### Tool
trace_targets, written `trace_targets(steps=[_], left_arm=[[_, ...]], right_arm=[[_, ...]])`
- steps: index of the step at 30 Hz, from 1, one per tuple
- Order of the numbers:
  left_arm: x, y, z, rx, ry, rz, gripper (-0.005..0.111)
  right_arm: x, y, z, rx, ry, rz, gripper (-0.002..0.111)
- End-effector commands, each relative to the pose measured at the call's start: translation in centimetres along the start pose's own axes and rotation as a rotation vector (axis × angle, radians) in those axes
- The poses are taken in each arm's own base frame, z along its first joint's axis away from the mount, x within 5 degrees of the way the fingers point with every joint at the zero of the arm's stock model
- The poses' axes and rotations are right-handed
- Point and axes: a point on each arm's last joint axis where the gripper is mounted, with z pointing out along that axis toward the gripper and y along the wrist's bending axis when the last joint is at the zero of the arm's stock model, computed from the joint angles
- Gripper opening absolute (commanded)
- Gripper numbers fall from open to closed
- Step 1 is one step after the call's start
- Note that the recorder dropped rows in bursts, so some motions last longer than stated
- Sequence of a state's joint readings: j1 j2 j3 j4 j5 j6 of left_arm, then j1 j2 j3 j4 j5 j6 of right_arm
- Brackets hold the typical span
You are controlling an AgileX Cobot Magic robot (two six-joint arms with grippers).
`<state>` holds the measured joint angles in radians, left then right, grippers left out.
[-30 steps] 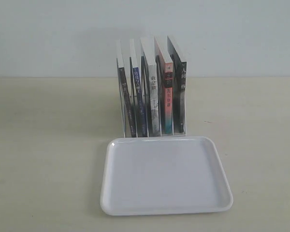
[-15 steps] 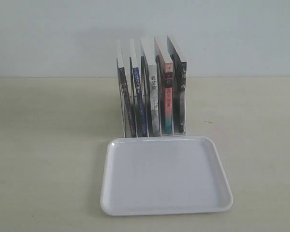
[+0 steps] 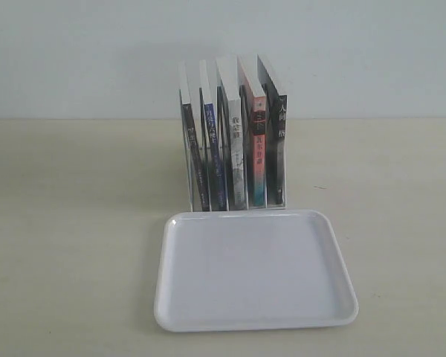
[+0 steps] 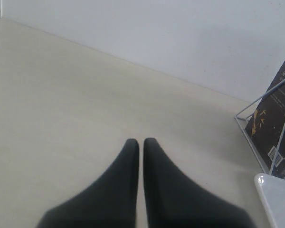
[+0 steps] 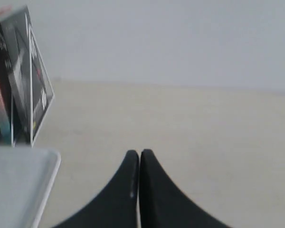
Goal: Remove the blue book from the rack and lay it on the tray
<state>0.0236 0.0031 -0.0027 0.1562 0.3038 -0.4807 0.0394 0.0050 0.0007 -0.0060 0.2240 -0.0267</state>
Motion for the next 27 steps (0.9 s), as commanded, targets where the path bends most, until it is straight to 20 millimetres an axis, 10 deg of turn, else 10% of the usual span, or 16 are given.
trace_targets(steps=[1,15,20,27], left_arm=[[0.0,0.0,0.0,0.004,-0.012,0.004,0.004],[0.0,0.0,0.0,0.004,-0.012,0.004,0.004],[0.0,0.0,0.0,0.004,-0.012,0.004,0.004],[0.0,0.0,0.0,0.004,-0.012,0.004,0.004]], right_arm=[[-2.4,-0.1,-0.4,0.018,-0.268,-0.028,0.000],[-8.6,-1.0,-3.6,0.036,-0.784,0.197,0.000],[-13.8,-0.6,-1.7,0.009,-0.449,0.106,0.000],[-15.9,-0.1,5.5,-0.051,0.119,0.101,0.000]])
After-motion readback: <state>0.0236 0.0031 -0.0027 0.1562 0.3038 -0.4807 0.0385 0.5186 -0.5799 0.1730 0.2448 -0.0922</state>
